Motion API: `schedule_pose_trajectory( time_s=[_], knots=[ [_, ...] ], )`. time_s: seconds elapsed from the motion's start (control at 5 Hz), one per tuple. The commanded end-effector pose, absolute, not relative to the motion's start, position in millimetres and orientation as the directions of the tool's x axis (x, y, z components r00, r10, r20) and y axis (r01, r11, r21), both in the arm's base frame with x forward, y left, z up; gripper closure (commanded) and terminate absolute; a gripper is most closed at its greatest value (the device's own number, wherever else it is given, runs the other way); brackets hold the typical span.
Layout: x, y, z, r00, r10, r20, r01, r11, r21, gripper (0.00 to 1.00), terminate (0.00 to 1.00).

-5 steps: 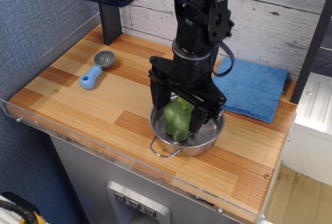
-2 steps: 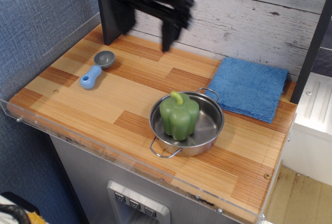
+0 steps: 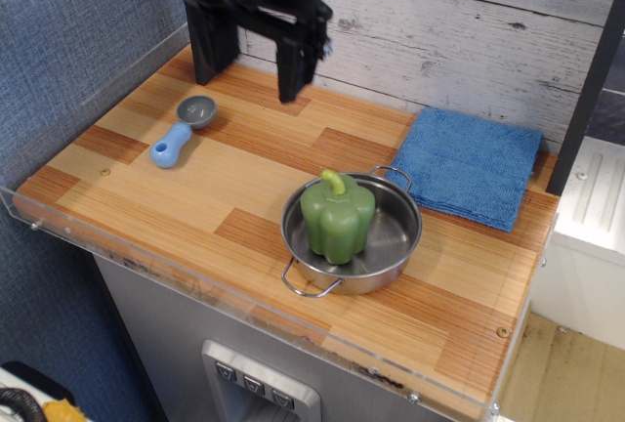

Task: Put the green pepper into the silver pan.

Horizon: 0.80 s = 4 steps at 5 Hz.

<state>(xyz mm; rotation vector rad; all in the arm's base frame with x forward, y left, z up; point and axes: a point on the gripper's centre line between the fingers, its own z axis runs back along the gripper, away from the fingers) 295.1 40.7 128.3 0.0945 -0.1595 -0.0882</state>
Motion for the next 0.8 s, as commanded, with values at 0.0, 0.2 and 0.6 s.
schedule_pose_trajectory(
  time_s=[0.0,0.2,0.6],
  knots=[
    [315.6,33.8,125.4,0.964,-0.223,0.144,0.209,0.972,0.103,0.00,0.00],
    [314.1,34.2,122.6,0.975,-0.212,0.065,0.200,0.967,0.160,0.00,0.00],
    [314.1,34.2,122.6,0.975,-0.212,0.065,0.200,0.967,0.160,0.00,1.00]
  ],
)
